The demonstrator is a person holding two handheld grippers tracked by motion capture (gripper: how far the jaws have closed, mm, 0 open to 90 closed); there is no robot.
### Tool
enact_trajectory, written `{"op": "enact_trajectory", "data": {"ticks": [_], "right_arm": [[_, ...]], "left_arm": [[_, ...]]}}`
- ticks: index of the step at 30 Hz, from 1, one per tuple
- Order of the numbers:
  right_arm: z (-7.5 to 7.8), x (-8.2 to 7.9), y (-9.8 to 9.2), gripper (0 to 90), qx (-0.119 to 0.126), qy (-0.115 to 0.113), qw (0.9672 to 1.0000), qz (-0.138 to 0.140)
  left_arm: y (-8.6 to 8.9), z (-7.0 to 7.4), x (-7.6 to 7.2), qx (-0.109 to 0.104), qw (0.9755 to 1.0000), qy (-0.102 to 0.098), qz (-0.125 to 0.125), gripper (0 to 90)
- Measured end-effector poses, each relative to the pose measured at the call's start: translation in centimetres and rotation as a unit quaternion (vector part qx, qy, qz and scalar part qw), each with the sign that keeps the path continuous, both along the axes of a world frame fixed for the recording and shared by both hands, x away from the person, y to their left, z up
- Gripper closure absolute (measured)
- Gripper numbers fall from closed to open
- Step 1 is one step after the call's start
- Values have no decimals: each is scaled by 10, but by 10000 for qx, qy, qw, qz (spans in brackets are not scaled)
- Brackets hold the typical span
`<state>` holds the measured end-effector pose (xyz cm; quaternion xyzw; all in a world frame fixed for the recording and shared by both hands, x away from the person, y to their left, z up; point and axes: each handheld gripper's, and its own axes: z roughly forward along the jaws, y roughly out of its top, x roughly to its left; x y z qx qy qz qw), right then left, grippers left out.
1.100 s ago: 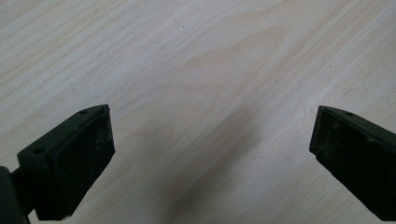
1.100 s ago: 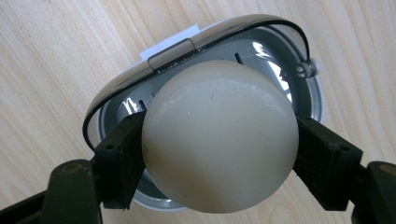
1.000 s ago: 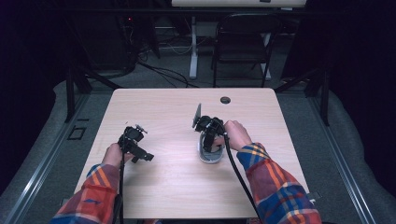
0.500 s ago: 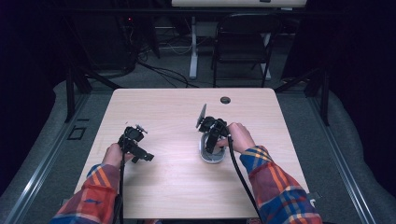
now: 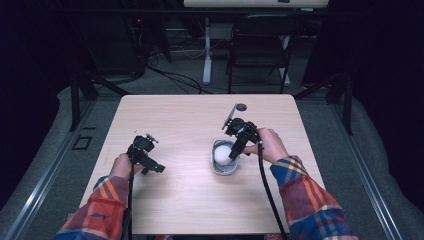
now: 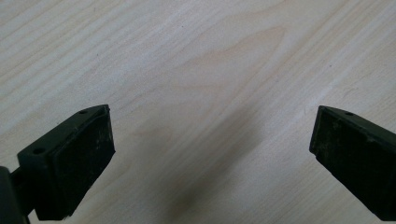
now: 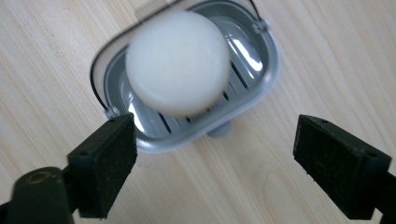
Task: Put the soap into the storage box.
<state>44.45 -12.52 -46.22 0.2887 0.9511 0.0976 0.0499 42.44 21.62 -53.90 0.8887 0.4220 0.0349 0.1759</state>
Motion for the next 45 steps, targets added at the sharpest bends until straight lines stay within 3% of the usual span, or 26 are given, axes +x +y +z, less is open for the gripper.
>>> {"op": "enact_trajectory", "data": {"ticks": [5, 11, 16, 21, 24, 25, 30, 39, 40, 45], "right_arm": [[12, -6, -24, 90, 33, -173, 9998, -112], [17, -11, -41, 62, 53, -229, 9996, -170], [13, -17, -61, 0, -73, -197, 9992, -343], [7, -24, -77, 0, -50, -210, 9985, -507], [6, -28, -88, 0, -224, -191, 9981, -543], [4, -30, -91, 0, -143, -198, 9979, -599], [-2, -38, -109, 0, -330, -126, 9969, -706], [-18, -54, -146, 0, -222, -137, 9933, -1126], [-18, -55, -149, 0, -310, -97, 9934, -1100], [-28, -64, -161, 0, -179, -204, 9910, -1314]], "left_arm": [[0, 0, 0, 14, 10000, 10, 10, 0], [0, 0, 0, 17, 10000, 13, 0, 0], [-1, 0, 0, 15, 10000, 10, 1, 0], [-1, 0, 0, 11, 10000, 11, 0, 0], [-1, -1, 0, 25, 10000, 25, -6, 0], [-1, 0, 1, 30, 10000, 23, -25, 0], [-1, -1, 1, 40, 10000, 16, -16, 0], [-1, 0, 0, 31, 10000, 12, 0, 0], [-1, 0, 0, 47, 10000, 0, -23, 0], [-1, 0, 0, 48, 10000, -5, -23, 0]]}}
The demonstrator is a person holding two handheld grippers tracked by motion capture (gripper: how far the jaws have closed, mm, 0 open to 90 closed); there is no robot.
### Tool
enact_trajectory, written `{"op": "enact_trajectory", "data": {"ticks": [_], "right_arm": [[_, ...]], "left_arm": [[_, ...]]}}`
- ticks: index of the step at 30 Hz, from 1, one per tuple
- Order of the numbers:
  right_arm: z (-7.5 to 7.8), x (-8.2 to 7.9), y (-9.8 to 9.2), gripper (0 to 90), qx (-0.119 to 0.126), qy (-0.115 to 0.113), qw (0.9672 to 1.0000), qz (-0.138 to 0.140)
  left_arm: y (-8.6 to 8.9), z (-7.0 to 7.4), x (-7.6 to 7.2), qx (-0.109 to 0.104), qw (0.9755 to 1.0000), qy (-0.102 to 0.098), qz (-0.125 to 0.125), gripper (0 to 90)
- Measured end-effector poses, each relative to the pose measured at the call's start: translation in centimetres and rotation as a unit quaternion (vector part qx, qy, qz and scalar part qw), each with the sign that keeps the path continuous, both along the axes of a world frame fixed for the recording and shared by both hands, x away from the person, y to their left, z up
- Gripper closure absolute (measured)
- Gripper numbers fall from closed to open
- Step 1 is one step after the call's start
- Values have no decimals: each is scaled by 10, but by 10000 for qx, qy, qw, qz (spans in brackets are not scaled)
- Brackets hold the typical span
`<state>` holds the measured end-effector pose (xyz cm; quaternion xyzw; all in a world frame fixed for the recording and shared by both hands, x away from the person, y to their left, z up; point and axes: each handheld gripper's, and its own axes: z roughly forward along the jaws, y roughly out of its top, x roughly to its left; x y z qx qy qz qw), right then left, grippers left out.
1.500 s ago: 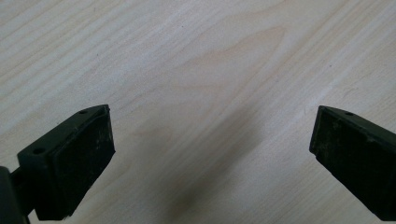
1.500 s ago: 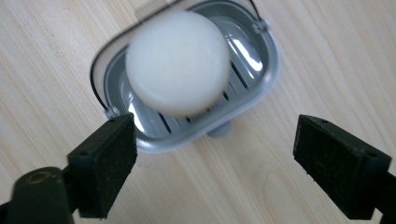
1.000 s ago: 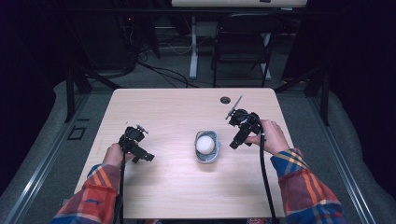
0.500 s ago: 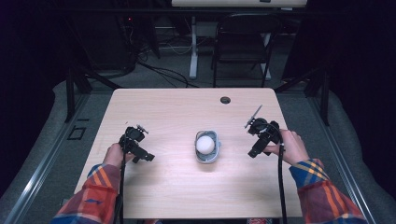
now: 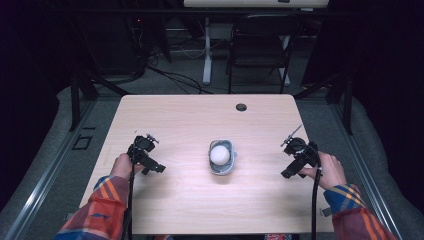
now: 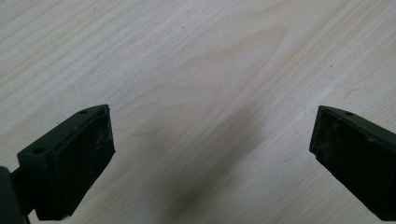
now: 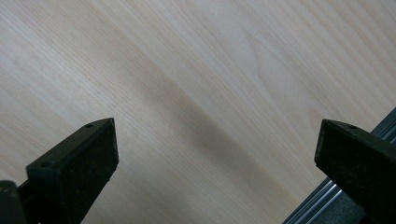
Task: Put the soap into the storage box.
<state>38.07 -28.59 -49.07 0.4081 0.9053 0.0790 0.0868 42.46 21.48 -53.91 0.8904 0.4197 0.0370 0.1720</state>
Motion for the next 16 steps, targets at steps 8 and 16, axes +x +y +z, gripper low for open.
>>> {"op": "enact_trajectory", "data": {"ticks": [8, 16], "right_arm": [[-24, -12, -16, 0, -35, 15, 9997, -253], [-31, -10, -23, 0, -270, 3, 9992, -295]], "left_arm": [[-1, 0, 0, -3, 10000, -28, -12, 0], [-1, 2, -1, -1, 9999, -143, 48, 0]]}}
